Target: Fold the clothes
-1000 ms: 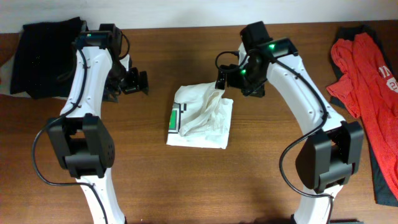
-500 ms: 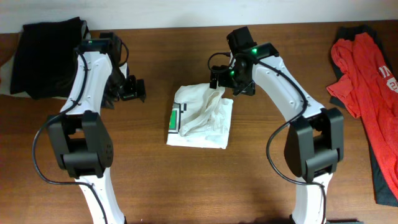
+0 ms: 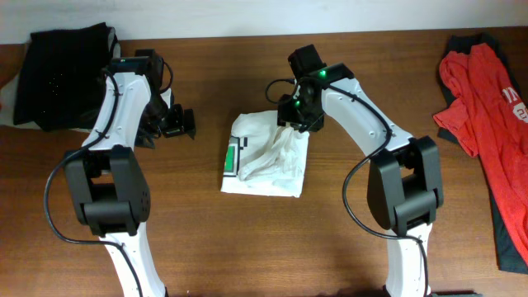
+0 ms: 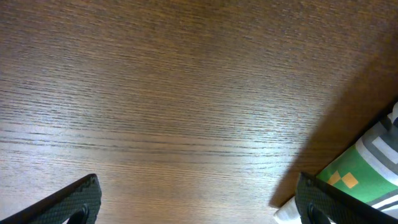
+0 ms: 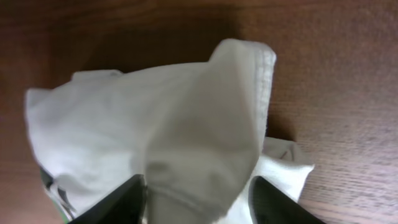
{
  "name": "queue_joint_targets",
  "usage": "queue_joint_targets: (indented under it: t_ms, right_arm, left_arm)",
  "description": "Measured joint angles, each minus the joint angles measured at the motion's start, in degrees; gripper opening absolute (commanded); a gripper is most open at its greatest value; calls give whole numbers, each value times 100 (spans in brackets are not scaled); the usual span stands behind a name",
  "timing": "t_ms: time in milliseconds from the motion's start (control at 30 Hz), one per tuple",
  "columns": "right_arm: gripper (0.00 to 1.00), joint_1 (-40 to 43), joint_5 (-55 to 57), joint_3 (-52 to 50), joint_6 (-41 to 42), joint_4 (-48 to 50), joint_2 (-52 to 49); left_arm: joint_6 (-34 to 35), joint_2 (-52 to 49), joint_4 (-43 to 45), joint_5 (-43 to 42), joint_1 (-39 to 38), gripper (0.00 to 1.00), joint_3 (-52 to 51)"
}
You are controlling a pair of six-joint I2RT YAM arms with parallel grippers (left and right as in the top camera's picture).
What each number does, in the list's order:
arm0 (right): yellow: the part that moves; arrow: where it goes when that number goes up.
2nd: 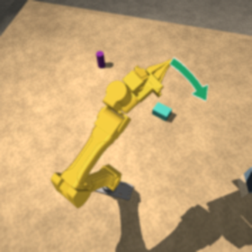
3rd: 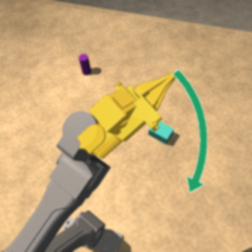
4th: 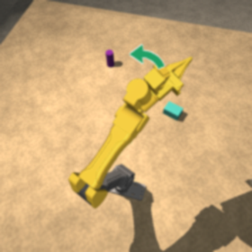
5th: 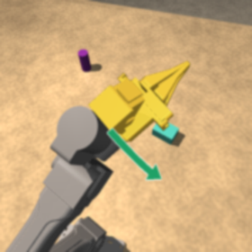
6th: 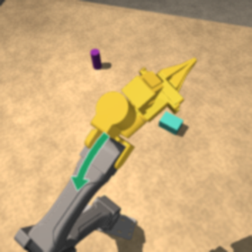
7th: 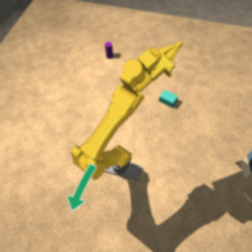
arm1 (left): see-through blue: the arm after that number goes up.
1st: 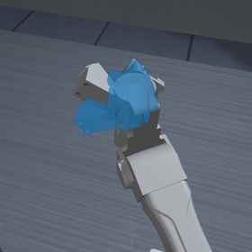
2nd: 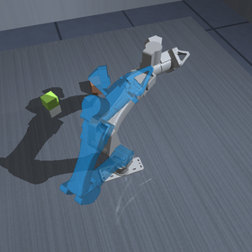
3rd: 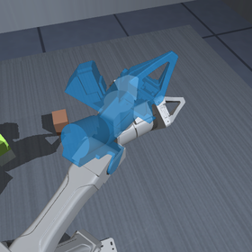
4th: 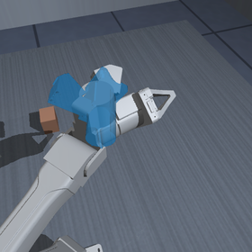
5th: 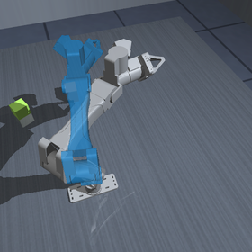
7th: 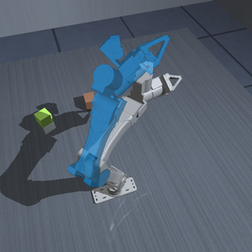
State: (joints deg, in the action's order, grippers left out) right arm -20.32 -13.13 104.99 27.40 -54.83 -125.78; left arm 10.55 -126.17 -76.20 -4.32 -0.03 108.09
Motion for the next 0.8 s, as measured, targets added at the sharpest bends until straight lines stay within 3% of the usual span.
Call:
queue_joint_targets:
  t_ms: [167,367,433,500,667,800]
  right_arm:
    - [6,46,2,0,0,-52,-17]
    - [6,433,315,0,-24,-459,-17]
    - [20,555,420,0,-74,-525,-17]
    - [91,654,662,0,-144,-651,-17]
    - [94,658,1202,0,-203,-1176,-17]
    - [94,723,1853,44,-83,-2155,-17]
  left_arm:
    - [0,0,2,-15,0,99,0]
    - [0,0,20,-15,0,99,0]
    - [0,0,24,-15,0,99,0]
    - [0,0,24,-15,-2,99,0]
    - [0,0,24,-15,-26,99,0]
    - [0,0,28,-15,-72,99,0]
